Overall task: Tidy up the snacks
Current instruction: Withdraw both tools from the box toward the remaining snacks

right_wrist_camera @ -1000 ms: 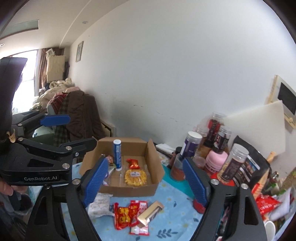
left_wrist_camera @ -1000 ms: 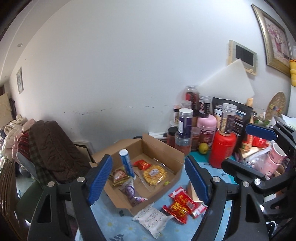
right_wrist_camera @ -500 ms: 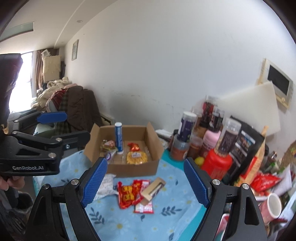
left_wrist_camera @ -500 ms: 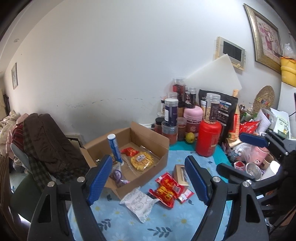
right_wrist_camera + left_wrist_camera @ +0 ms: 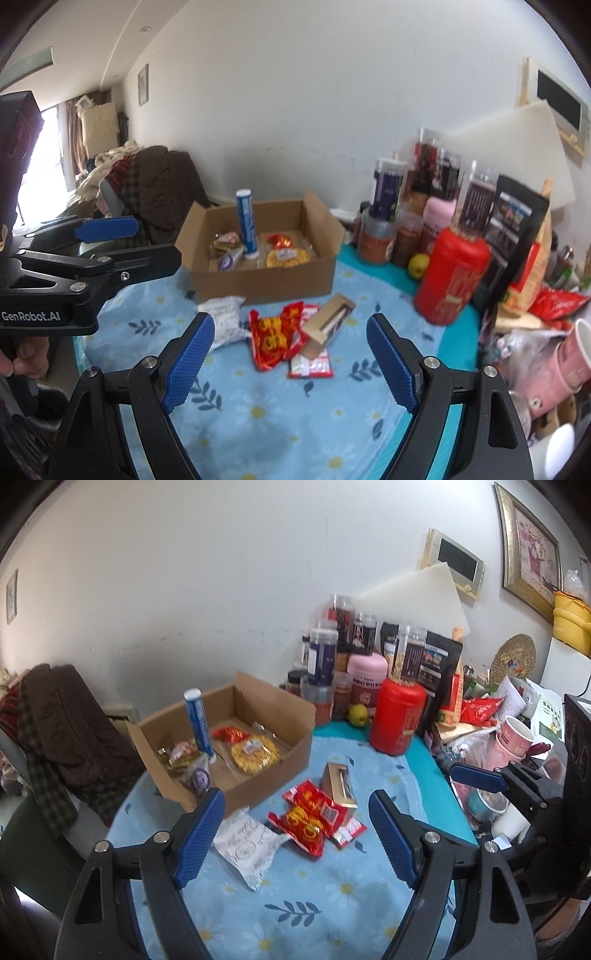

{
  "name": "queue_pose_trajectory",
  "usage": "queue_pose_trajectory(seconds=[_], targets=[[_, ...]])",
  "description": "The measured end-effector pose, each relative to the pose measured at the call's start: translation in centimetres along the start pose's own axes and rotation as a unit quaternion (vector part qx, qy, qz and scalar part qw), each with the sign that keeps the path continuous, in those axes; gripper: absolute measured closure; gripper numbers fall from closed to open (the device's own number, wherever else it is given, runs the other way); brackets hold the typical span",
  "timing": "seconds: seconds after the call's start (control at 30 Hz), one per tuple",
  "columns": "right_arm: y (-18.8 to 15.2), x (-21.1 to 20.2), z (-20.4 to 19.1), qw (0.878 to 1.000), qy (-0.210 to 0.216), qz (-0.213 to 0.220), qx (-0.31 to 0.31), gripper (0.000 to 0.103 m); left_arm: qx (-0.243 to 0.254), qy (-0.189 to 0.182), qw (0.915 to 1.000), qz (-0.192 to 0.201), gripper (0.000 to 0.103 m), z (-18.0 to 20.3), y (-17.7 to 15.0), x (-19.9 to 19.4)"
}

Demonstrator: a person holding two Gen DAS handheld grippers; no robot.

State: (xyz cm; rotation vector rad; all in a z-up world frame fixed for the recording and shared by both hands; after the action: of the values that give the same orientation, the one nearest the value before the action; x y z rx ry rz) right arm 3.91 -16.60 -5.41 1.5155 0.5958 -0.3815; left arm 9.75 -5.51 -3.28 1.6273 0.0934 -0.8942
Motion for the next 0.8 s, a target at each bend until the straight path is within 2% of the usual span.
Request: queue_pose_trajectory(seconds=[0.13, 0.37, 0.57, 0.8], targets=[[-1.0, 1.2, 0.1, 1.000, 0.004, -0.014, 0.007, 0.018, -0.011, -0.007, 0.9997, -0.019, 0.023, -0.4, -1.0, 1.4], [-2.3, 3.4, 0.4, 0.999, 0.002, -0.034, 0.002, 0.018, -0.037, 0.008, 0.9985, -0.040, 0.023, -1.3, -2.5, 3.9], [-3.1, 5.8, 1.4, 0.998, 0.007, -0.055, 0.008, 0.018, -0.067, 0.013, 0.9948, -0.076, 0.023, -2.3, -3.8, 7.0], [-4.0, 8.5, 3.2, 0.997, 0.000, -0.081, 0.020, 0.018, -0.097, 0.038, 0.9883, -0.112, 0.023, -3.5, -4.6, 10.7]])
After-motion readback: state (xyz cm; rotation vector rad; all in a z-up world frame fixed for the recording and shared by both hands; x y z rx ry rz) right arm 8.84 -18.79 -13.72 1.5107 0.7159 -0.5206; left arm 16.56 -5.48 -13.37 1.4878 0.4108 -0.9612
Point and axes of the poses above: each gripper's, at about its wrist camera, not at the fingertips, and x roughly the way its jaws point, z to its right, y to its top, the point moved 6 cm from there along x, roughly the way its jaws point, and after that the axes turned 6 degrees about y, right-handed, at the moved point
